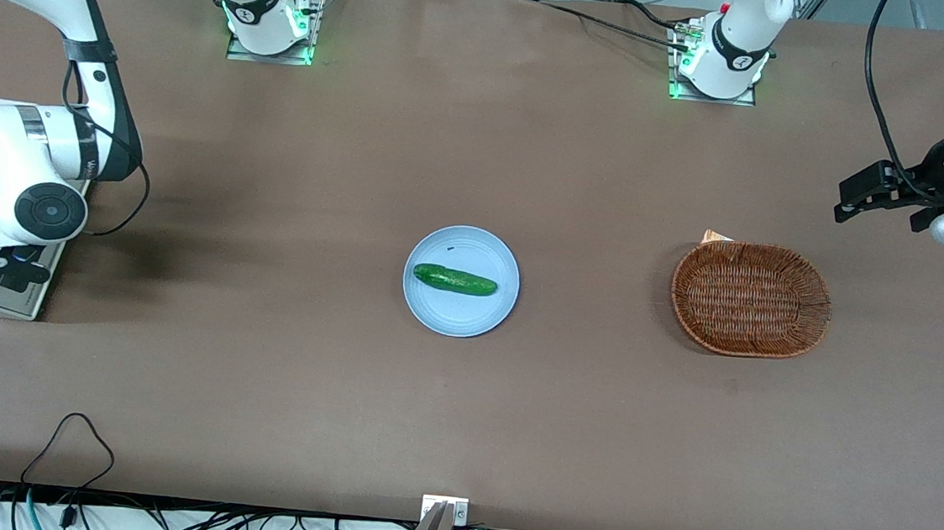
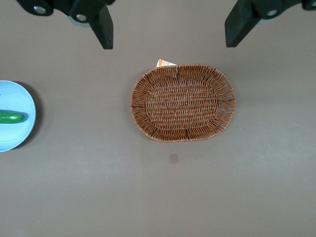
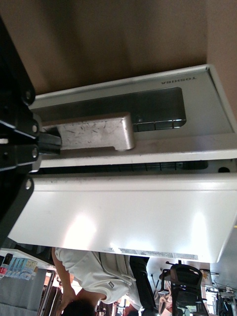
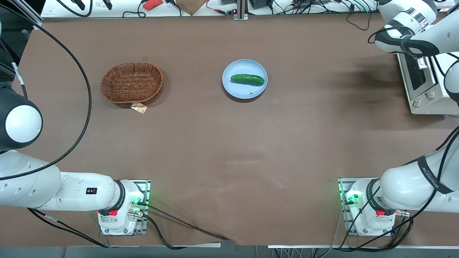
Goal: Open oven door with right arm only
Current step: 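Pull the door handle outward and down with the right gripper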
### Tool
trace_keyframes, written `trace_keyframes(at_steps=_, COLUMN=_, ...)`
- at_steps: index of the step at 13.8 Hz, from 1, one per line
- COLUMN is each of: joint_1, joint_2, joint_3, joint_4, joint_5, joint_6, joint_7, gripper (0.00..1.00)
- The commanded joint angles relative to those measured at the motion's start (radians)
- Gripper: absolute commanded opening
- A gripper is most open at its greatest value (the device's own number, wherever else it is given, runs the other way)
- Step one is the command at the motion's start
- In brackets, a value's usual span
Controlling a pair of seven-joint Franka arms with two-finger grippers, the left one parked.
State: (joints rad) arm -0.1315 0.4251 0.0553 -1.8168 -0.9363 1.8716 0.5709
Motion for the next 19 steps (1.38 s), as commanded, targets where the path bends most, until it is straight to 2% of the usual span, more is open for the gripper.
trace_keyframes(at_steps=1, joint_1=-0.01, joint_2=0.034, joint_3=0.026, joint_4=-0.01, joint_5=0.014, joint_6=0.084, joint_7=0.018, gripper=0.0)
trace_keyframes(at_steps=6, joint_1=-0.01, joint_2=0.055, joint_3=0.028, joint_4=-0.01, joint_5=0.108, joint_6=0.141, joint_7=0.014, gripper=0.0)
trace_keyframes(at_steps=19, joint_1=-0.011, joint_2=0.118, joint_3=0.031, joint_4=-0.026, joint_5=0.116, joint_6=0.216, joint_7=0.014, gripper=0.0)
